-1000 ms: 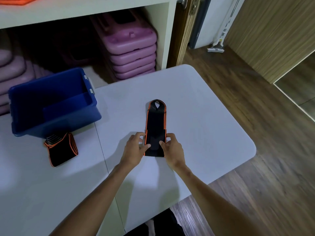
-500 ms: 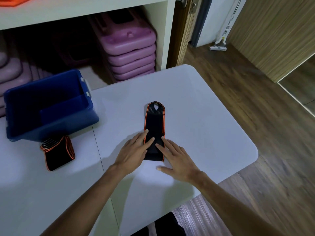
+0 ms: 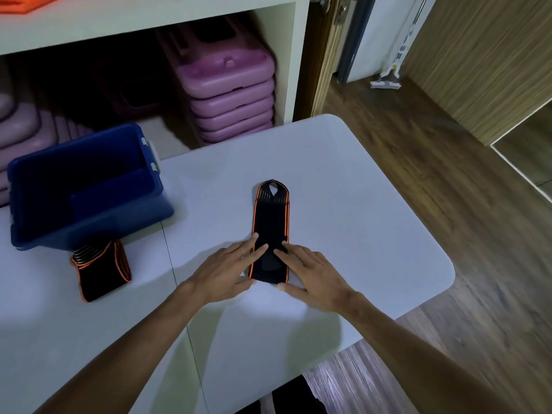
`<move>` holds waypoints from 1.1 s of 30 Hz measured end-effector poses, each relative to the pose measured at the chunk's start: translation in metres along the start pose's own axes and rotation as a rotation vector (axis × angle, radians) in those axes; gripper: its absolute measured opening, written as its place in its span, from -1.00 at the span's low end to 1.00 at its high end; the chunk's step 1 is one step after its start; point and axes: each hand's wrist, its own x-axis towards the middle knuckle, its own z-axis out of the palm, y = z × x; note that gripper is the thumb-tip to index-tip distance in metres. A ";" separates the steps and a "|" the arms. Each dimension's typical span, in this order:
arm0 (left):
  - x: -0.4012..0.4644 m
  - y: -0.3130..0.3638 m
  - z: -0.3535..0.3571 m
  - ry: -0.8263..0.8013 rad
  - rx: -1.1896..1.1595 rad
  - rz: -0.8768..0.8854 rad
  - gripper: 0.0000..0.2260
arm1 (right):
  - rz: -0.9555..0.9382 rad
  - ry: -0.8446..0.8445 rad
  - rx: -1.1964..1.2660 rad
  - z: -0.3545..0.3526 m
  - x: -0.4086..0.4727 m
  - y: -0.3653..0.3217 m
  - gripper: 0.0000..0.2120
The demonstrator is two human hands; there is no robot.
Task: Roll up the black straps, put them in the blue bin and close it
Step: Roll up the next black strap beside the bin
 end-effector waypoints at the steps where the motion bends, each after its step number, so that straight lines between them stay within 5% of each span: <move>1: -0.001 0.000 0.001 0.011 0.006 0.004 -0.36 | -0.020 -0.019 -0.031 0.001 -0.001 0.002 -0.35; 5: -0.002 0.002 -0.003 0.056 -0.068 -0.013 -0.41 | 0.006 -0.008 -0.020 0.000 0.000 0.001 -0.39; 10: 0.009 0.015 -0.025 0.132 -0.447 -0.228 -0.75 | 0.236 0.112 0.390 -0.015 0.014 -0.009 -0.61; 14: 0.029 0.020 -0.021 0.244 -0.688 -0.446 -0.70 | 0.515 0.152 0.721 -0.023 0.043 -0.015 -0.81; 21: 0.045 0.037 -0.007 0.385 -0.553 -0.693 -0.84 | 0.757 0.201 0.614 -0.003 0.060 -0.027 -0.68; 24: 0.047 0.034 -0.010 0.369 -0.591 -0.728 -0.63 | 0.795 0.212 0.618 -0.004 0.063 -0.027 -0.48; 28: 0.056 0.028 -0.019 0.277 -0.796 -0.740 -0.51 | 0.797 0.103 0.636 -0.002 0.072 -0.019 -0.70; 30: 0.058 0.026 -0.024 0.219 -0.895 -0.779 -0.67 | 0.789 0.078 0.638 -0.004 0.075 -0.015 -0.86; 33: 0.056 0.024 -0.029 0.176 -0.916 -0.762 -0.86 | 0.739 0.066 0.748 -0.012 0.075 -0.014 -0.83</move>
